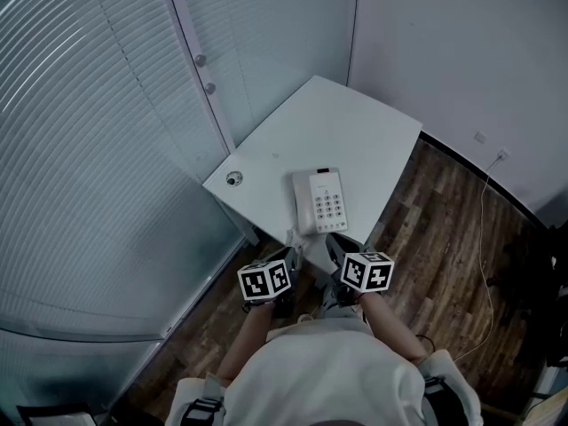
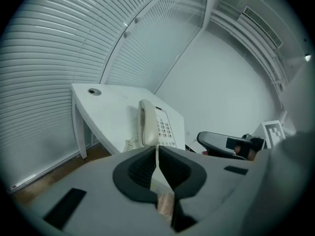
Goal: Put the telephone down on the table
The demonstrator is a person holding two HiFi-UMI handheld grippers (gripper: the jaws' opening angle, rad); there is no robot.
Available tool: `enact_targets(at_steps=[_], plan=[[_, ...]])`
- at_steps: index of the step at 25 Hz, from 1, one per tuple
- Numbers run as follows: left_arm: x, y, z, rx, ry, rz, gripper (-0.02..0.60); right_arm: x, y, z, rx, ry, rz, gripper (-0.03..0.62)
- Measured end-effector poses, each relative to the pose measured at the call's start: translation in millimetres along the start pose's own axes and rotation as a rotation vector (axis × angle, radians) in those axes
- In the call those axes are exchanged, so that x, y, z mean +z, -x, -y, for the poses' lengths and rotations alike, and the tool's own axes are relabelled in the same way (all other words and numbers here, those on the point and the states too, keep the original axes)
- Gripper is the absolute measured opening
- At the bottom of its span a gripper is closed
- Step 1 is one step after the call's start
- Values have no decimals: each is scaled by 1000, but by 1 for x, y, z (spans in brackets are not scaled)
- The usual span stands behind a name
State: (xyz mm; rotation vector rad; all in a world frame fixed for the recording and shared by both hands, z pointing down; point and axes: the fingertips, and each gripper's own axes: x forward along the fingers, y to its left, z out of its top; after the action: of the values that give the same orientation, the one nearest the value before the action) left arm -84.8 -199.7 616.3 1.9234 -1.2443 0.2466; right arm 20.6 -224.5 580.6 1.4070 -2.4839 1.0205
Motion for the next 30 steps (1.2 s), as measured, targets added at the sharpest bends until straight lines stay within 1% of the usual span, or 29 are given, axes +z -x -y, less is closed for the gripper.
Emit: enact_targets(at_steps=[4,9,13,21,26,30], plan=[[-8,12,0,7,-18,-1,32,-9,7,-7,10,5,2,35],[-17,24,7,-16,-14,20,31,-14,19,-10,17,10,15,34],[-25,30,6,-12,-27,13,31,-18,24,-12,19,5,23,34],[-30,32,-2,-9,-9,-12,31,-19,27,-18,22,7,19,34],[-33,32,-2,-9,-7,-11,31,-23,27,-18,4,15,3,20],[-31,35,-5,-5,6,-5,31,-22,25,-21,14,6,-1,20]])
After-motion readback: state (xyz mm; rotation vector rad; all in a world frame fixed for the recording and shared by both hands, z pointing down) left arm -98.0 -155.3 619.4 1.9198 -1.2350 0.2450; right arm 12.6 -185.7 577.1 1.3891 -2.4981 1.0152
